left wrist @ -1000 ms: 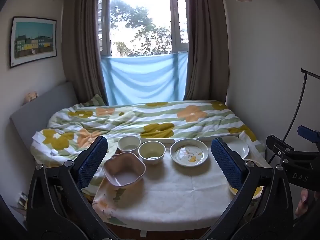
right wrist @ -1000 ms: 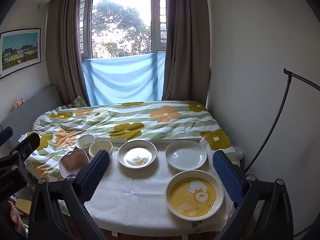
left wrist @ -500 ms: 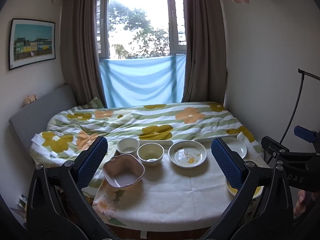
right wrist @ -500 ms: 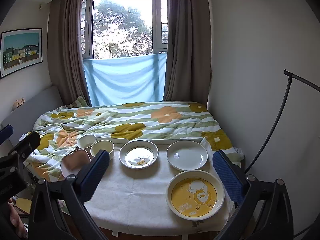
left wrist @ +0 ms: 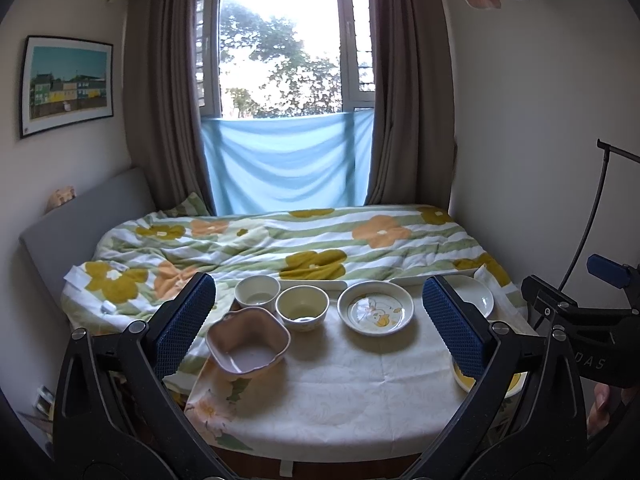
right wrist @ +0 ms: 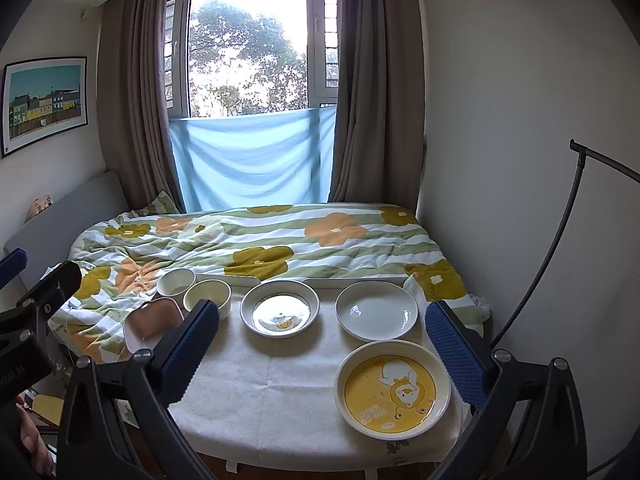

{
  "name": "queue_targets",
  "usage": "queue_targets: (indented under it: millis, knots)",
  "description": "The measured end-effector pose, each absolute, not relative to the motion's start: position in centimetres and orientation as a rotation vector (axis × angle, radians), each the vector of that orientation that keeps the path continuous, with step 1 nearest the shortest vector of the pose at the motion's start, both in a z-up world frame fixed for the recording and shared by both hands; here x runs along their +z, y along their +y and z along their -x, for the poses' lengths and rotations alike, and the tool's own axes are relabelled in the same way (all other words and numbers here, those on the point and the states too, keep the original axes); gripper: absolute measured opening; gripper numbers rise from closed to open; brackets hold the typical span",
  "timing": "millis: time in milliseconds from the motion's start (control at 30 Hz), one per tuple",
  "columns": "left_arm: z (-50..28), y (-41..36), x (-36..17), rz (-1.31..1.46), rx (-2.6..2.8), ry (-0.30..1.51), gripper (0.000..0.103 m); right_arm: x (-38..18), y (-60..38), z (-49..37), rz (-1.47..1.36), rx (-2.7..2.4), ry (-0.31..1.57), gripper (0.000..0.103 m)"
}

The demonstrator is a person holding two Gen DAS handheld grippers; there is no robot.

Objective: Organize plates and bowls

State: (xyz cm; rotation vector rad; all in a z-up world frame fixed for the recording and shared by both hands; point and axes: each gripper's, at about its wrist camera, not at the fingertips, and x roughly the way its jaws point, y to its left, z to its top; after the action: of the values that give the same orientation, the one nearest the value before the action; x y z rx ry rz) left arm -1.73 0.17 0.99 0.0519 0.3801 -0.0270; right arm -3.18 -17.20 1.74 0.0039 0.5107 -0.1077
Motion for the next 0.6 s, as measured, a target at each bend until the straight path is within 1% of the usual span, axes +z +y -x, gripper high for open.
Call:
queue_targets:
  millis: [600]
  knots:
    - [2.41,-0.35,1.33,-0.060,-0.029,0.370,0.103,1.76,-17.11,3.27,-0.005,-0.107,0.509,0.103]
